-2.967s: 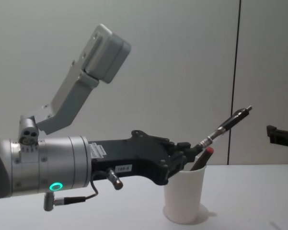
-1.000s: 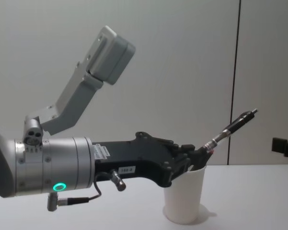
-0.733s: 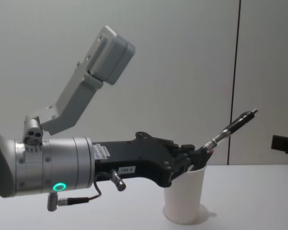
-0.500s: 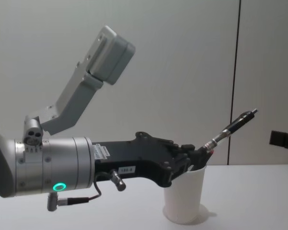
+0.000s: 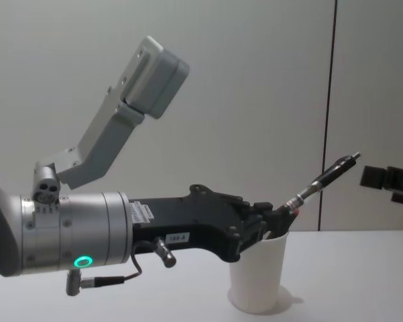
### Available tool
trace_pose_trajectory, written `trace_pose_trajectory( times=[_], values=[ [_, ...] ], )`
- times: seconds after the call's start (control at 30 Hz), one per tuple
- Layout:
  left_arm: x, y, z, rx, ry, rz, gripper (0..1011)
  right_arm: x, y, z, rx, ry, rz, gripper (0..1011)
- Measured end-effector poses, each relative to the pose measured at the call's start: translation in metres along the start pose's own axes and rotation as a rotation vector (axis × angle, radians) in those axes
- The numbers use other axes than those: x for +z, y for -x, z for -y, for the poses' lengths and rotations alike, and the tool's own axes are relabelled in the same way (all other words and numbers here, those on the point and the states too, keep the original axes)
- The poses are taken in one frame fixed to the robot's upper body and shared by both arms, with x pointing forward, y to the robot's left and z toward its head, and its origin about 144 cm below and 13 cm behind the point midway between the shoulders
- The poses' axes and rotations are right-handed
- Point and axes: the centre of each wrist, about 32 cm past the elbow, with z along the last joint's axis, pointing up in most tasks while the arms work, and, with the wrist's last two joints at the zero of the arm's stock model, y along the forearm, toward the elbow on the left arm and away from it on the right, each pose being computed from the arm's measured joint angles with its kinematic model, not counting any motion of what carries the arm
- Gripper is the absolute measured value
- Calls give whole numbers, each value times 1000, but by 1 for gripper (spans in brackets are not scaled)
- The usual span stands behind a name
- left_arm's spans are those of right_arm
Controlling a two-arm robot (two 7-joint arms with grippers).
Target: Place the pen into the pen holder.
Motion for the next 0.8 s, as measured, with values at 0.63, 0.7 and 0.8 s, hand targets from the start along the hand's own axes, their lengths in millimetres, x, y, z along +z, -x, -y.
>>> trace_pose_trajectory(
  times=[0.63, 0.7, 0.8],
  values=[
    [0, 0, 0, 0, 0, 0, 111, 2, 24, -18, -41, 15, -97, 1001],
    [0, 0, 0, 0, 0, 0, 111, 2, 26, -18, -51, 15, -104, 1001],
    [0, 0, 0, 0, 0, 0, 111, 2, 30, -20, -67, 10, -118, 1001]
  ],
)
